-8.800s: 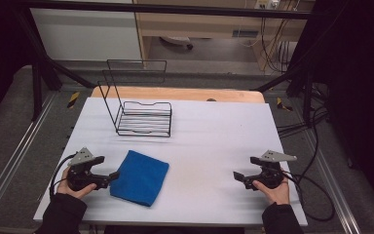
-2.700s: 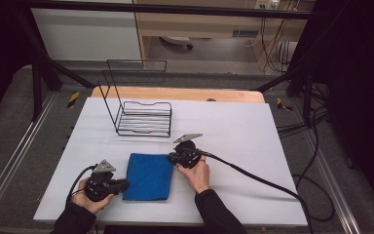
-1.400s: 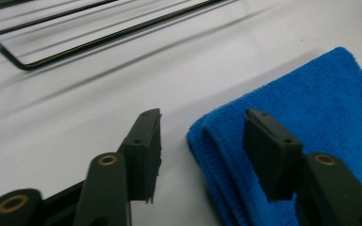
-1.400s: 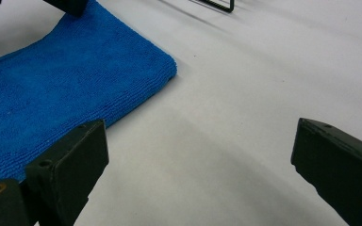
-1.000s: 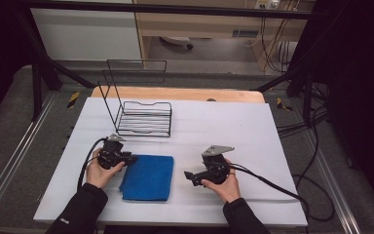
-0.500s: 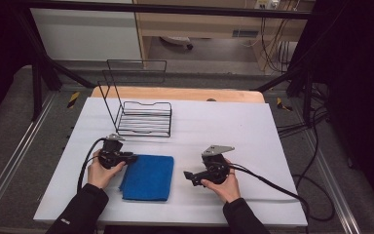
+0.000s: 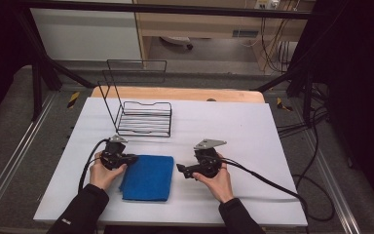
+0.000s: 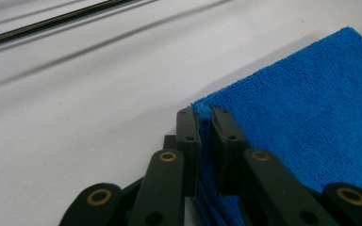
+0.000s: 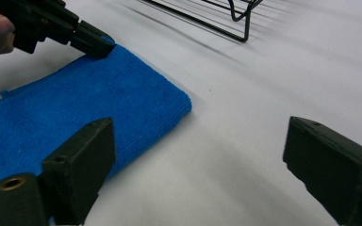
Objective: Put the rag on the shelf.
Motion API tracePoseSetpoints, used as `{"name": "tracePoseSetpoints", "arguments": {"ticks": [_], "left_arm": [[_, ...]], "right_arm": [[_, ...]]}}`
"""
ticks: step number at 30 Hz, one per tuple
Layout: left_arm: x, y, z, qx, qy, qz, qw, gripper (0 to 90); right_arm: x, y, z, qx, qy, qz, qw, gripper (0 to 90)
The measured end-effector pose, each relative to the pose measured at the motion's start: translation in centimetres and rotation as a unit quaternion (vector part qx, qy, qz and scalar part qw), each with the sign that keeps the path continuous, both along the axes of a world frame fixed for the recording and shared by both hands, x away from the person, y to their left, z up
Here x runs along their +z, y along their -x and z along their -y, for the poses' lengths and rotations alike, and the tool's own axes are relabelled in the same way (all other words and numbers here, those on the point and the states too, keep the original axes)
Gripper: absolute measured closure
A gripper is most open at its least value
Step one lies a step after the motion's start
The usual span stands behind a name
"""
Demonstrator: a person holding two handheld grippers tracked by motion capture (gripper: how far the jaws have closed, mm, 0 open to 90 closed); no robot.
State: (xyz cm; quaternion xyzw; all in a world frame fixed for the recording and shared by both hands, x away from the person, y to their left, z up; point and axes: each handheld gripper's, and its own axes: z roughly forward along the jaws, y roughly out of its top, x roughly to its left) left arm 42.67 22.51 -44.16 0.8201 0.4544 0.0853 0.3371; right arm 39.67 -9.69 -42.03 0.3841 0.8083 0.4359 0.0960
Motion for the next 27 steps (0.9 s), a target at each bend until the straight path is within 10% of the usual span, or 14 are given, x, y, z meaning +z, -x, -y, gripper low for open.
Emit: {"name": "tracePoseSetpoints", "arguments": {"ticks": [12,27], "left_arm": [[-0.1,0.3,0.2,-0.009,-0.017,0.020,0.9996,82.2],[-0.2,0.4,0.2,-0.012,-0.015,0.026,0.9995,81.6]], "right_arm": [[-0.9,-2.6,-4.5,-0.015,0.018,-0.018,0.9996,35.7],[-3.0,-3.3,-5.5,-0.026,0.021,-0.067,0.9972,66.5]]}}
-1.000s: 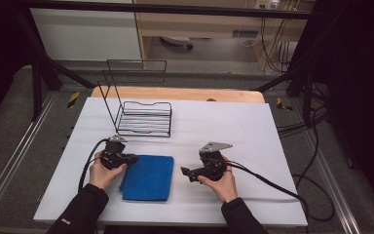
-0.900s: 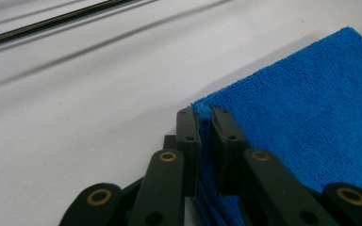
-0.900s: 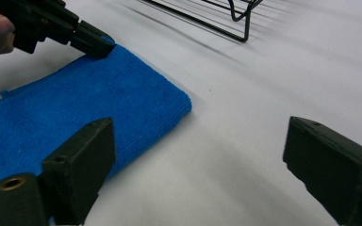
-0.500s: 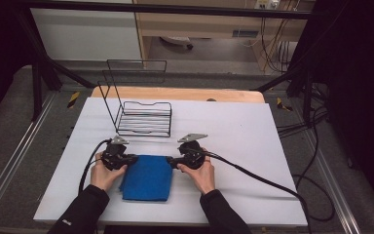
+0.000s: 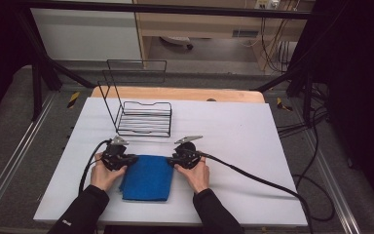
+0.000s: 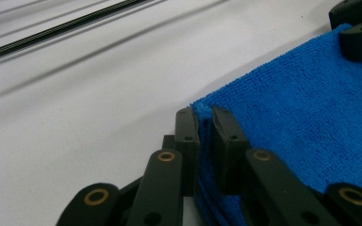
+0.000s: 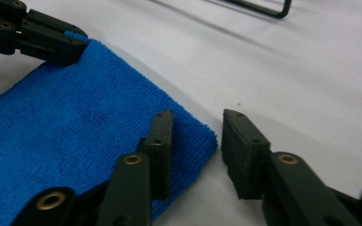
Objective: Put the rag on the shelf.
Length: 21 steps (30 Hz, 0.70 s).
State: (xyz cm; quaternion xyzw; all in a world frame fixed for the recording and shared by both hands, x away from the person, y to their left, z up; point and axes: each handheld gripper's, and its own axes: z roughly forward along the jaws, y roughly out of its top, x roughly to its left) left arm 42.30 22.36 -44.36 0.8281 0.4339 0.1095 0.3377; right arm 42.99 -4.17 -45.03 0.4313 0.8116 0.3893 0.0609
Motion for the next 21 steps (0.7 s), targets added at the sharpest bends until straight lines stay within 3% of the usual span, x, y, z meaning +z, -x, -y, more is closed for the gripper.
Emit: {"name": "tracePoseSetpoints", "arguments": {"ticks": [2,7,13,18,21], "left_arm": [[0.0,0.0,0.0,0.000,0.000,0.000,1.0000,81.6],[0.0,-0.1,-0.1,0.001,0.008,-0.005,1.0000,81.7],[-0.1,-0.2,-0.3,-0.001,0.015,-0.007,0.9999,82.9],[-0.1,-0.3,-0.8,0.005,0.036,-0.018,0.9992,84.3],[0.2,-0.1,-1.1,0.008,0.048,-0.013,0.9987,84.5]], "right_arm": [[-0.1,0.1,-0.1,0.000,0.000,0.000,1.0000,69.1],[-0.1,0.0,-0.2,-0.004,-0.015,-0.029,0.9995,79.5],[0.1,-0.2,-0.2,-0.010,-0.024,-0.054,0.9982,83.9],[0.3,-0.3,0.0,-0.010,-0.028,-0.054,0.9981,85.0],[0.4,-0.2,0.0,-0.010,-0.031,-0.049,0.9983,85.2]]}}
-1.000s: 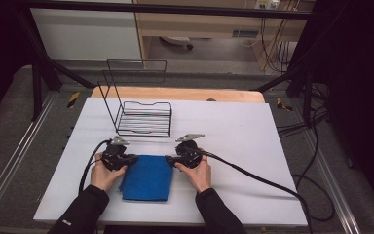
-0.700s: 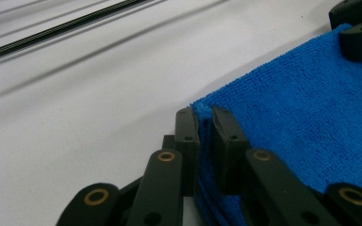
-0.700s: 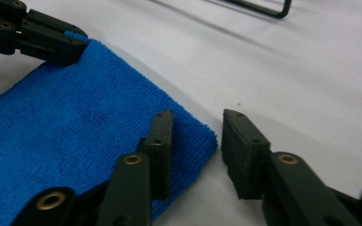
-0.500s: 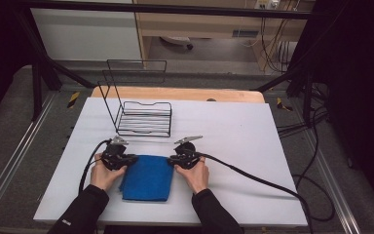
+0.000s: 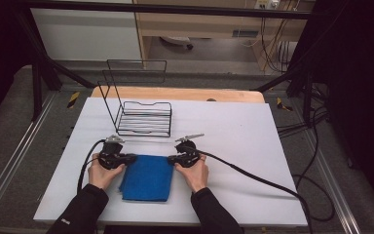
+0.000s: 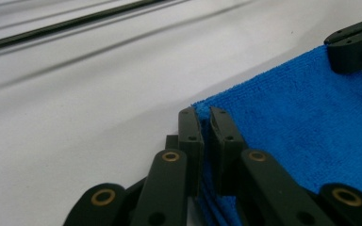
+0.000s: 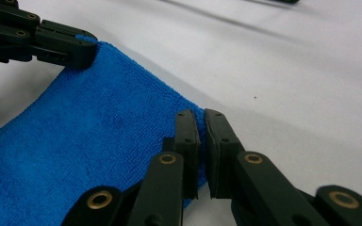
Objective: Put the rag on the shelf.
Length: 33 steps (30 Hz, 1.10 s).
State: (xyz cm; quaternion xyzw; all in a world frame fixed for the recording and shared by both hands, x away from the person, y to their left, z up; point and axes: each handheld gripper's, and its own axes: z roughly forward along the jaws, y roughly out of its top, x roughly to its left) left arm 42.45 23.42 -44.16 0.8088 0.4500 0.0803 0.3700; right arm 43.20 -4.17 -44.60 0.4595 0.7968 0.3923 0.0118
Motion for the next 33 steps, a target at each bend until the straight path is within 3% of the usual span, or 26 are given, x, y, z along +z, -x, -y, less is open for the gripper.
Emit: {"name": "tracePoseSetpoints", "arguments": {"ticks": [7,17,27,33], "left_arm": [[1.3,1.2,-0.7,0.006,0.024,0.036,0.9990,84.6],[2.6,2.5,-1.4,0.017,0.045,0.067,0.9966,84.6],[4.5,3.9,-1.9,0.024,0.073,0.110,0.9910,84.6],[5.3,4.5,-1.8,0.026,0.076,0.129,0.9884,84.6]], "right_arm": [[1.6,0.7,0.3,0.006,-0.027,0.031,0.9991,85.3],[3.1,1.4,0.5,0.015,-0.058,0.069,0.9958,85.6],[5.1,2.1,0.5,0.027,-0.067,0.118,0.9903,85.8],[5.9,2.5,0.7,0.033,-0.069,0.139,0.9873,85.8]]}}
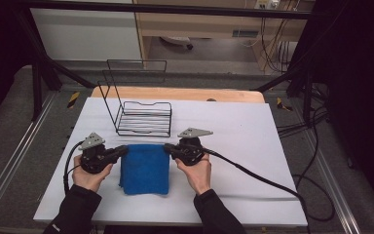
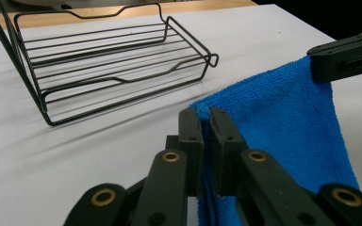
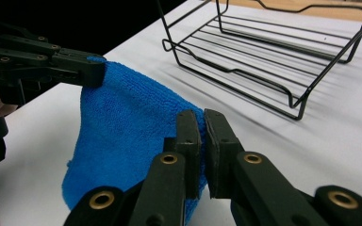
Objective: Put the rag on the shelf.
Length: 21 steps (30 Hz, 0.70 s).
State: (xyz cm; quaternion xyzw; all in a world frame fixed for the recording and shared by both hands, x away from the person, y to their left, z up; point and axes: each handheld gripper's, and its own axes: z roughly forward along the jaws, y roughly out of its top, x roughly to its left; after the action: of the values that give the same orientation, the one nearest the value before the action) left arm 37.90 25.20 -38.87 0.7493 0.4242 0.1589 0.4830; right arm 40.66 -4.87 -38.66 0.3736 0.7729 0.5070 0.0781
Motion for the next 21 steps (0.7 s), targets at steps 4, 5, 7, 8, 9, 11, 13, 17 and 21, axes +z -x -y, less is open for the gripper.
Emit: {"name": "tracePoseSetpoints", "arguments": {"ticks": [4,5,7,8,9,11,13,17,21], "left_arm": [[0.2,0.2,0.1,-0.001,0.001,0.005,1.0000,84.6],[0.2,0.2,0.1,-0.001,0.001,0.005,1.0000,84.6],[0.4,0.3,0.1,-0.001,0.002,0.011,0.9999,84.6],[0.6,0.3,0.1,0.000,0.003,0.013,0.9999,84.6],[0.7,0.4,0.1,0.002,0.004,0.017,0.9998,84.6],[1.0,0.6,0.0,0.003,0.006,0.025,0.9997,84.6],[1.4,0.9,0.0,0.005,0.007,0.035,0.9993,84.6],[2.1,1.3,0.1,0.007,0.013,0.052,0.9985,84.6],[2.7,1.7,0.1,0.011,0.012,0.070,0.9974,84.6]], "right_arm": [[0.5,0.1,0.2,0.001,-0.004,0.005,1.0000,85.8],[0.6,0.2,0.2,0.002,-0.004,0.008,1.0000,85.8],[0.9,0.3,0.2,0.003,-0.004,0.017,0.9998,85.8],[1.1,0.4,0.2,0.003,-0.004,0.019,0.9998,85.8],[1.3,0.4,0.2,0.003,-0.004,0.023,0.9997,85.8],[1.7,0.6,0.2,0.004,-0.004,0.034,0.9994,85.8],[2.1,0.8,0.2,0.004,-0.008,0.043,0.9990,85.8],[2.8,1.0,0.3,0.004,-0.008,0.059,0.9982,85.9],[3.6,1.4,0.1,0.005,-0.009,0.079,0.9968,85.9]]}}
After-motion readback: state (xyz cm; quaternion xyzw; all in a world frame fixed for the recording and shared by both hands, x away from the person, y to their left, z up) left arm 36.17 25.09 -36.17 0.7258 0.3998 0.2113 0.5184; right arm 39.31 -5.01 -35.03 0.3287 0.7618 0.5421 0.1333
